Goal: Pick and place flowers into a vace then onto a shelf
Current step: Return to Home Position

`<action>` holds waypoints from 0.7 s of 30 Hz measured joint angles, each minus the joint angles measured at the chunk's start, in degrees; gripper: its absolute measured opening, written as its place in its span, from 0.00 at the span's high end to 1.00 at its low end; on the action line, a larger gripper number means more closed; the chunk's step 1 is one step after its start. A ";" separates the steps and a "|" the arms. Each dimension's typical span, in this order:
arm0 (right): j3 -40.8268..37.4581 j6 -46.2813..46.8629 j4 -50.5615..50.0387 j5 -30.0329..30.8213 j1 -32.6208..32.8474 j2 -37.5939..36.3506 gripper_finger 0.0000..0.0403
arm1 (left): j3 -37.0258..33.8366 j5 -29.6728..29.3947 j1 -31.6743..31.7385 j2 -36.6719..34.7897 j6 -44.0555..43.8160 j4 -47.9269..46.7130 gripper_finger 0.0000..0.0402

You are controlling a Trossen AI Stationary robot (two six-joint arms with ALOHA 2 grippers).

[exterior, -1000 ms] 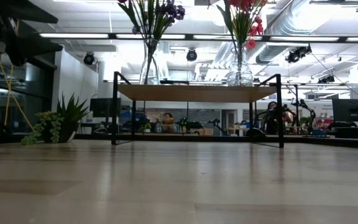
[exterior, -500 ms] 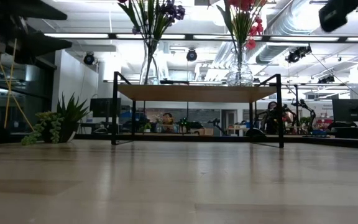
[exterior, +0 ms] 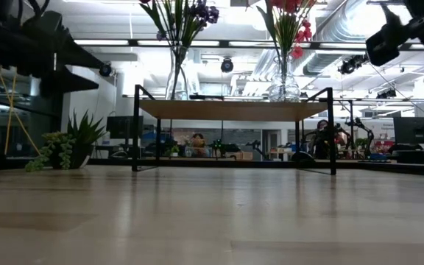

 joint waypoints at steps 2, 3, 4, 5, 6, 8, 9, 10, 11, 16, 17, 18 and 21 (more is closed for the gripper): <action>0.02 -4.68 -3.33 1.81 -0.46 -0.01 0.41 | 0.02 4.30 3.74 -0.66 2.29 0.34 0.12; 0.00 -6.78 -4.97 2.48 -0.71 0.01 0.41 | 0.04 6.21 5.44 -1.21 2.93 0.45 0.12; 0.00 -8.30 -6.32 2.97 -0.88 0.02 0.41 | 0.04 8.31 7.08 -1.85 3.38 0.22 0.12; 0.00 -9.08 -7.51 3.29 -1.03 0.00 0.41 | 0.04 9.80 8.54 -2.35 3.84 0.02 0.12; 0.00 -9.65 -8.64 3.48 -1.11 0.00 0.41 | 0.04 11.13 9.81 -2.91 4.42 -0.25 0.12; 0.00 -11.15 -9.65 3.61 -1.09 0.02 0.41 | 0.04 12.85 11.86 -3.82 5.10 -1.66 0.12; 0.00 -12.34 -9.53 3.62 -1.08 0.01 0.41 | 0.04 13.45 12.57 -4.13 5.09 -2.79 0.12; 0.01 -13.65 -9.31 3.61 -1.08 -0.04 0.41 | 0.03 13.62 13.09 -4.30 4.90 -4.03 0.12; 0.02 -14.76 -9.31 3.72 -1.08 -0.04 0.41 | 0.02 13.66 13.33 -4.28 4.80 -4.59 0.12; 0.02 -17.27 -16.96 4.84 -1.06 -0.04 0.41 | 0.02 12.92 13.18 -4.22 5.78 -4.57 0.12; 0.02 -19.15 -18.56 5.59 -0.98 -0.02 0.41 | 0.02 12.53 13.18 -4.22 6.11 -4.55 0.12; 0.02 -21.56 -19.83 7.21 -0.92 -0.03 0.41 | 0.00 12.02 13.18 -4.22 6.19 -4.57 0.12; 0.04 -29.54 -24.56 16.36 -0.77 -0.02 0.41 | -2.85 9.95 13.18 -4.27 6.24 -0.32 0.12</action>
